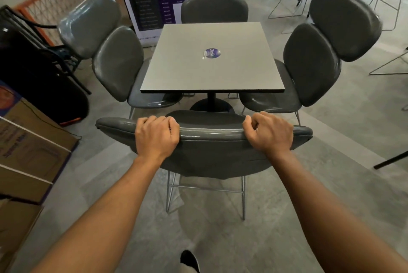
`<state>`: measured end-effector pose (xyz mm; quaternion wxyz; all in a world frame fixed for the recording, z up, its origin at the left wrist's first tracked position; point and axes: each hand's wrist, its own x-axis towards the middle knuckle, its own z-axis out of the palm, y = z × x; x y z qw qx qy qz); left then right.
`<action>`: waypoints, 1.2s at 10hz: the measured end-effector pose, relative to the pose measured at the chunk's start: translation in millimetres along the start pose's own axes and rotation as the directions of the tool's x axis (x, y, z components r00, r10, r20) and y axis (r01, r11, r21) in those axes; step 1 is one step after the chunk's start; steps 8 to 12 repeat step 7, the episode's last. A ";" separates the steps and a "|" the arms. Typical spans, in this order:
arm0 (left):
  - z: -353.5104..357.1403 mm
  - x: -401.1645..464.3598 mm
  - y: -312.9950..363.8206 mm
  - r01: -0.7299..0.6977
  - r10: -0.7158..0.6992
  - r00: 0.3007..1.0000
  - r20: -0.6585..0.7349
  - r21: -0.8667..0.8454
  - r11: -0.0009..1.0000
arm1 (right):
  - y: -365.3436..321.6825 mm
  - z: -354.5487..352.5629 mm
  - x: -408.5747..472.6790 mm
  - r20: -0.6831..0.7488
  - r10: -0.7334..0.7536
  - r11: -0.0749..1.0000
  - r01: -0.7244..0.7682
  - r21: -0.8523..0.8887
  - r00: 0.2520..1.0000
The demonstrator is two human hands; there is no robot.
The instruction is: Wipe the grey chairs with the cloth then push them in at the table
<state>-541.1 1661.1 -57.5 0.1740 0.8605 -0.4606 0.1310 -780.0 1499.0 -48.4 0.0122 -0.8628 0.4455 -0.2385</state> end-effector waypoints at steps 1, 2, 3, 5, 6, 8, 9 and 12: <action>-5.5 -4.8 3.0 0.025 -0.025 0.998 0.053 0.007 1.000 | -3.5 -6.3 -4.2 0.051 0.007 1.000 -0.007 0.013 0.999; -9.7 -8.6 -2.8 0.011 -0.013 0.993 0.118 0.021 1.000 | -7.8 -10.0 -5.1 0.126 0.035 0.999 -0.033 -0.012 0.991; -13.4 -5.7 -9.3 -0.020 0.027 0.981 0.193 -0.042 0.999 | -12.1 -13.9 5.8 0.324 0.081 0.997 -0.083 -0.010 0.943; -29.0 3.7 -39.9 0.030 0.001 0.961 0.277 -0.107 0.994 | -82.8 -16.2 35.9 0.487 -0.094 0.952 -0.065 0.299 0.868; -43.2 8.6 -78.7 0.104 -0.069 0.960 0.273 -0.118 0.988 | -136.9 -3.6 52.0 0.475 -0.178 0.936 -0.001 0.353 0.862; -58.1 3.7 -126.7 0.184 -0.153 0.954 0.256 -0.104 0.977 | -198.8 7.7 64.5 0.470 -0.268 0.912 0.065 0.405 0.841; -58.1 3.7 -126.7 0.184 -0.153 0.954 0.256 -0.104 0.977 | -198.8 7.7 64.5 0.470 -0.268 0.912 0.065 0.405 0.841; -58.1 3.7 -126.7 0.184 -0.153 0.954 0.256 -0.104 0.977 | -198.8 7.7 64.5 0.470 -0.268 0.912 0.065 0.405 0.841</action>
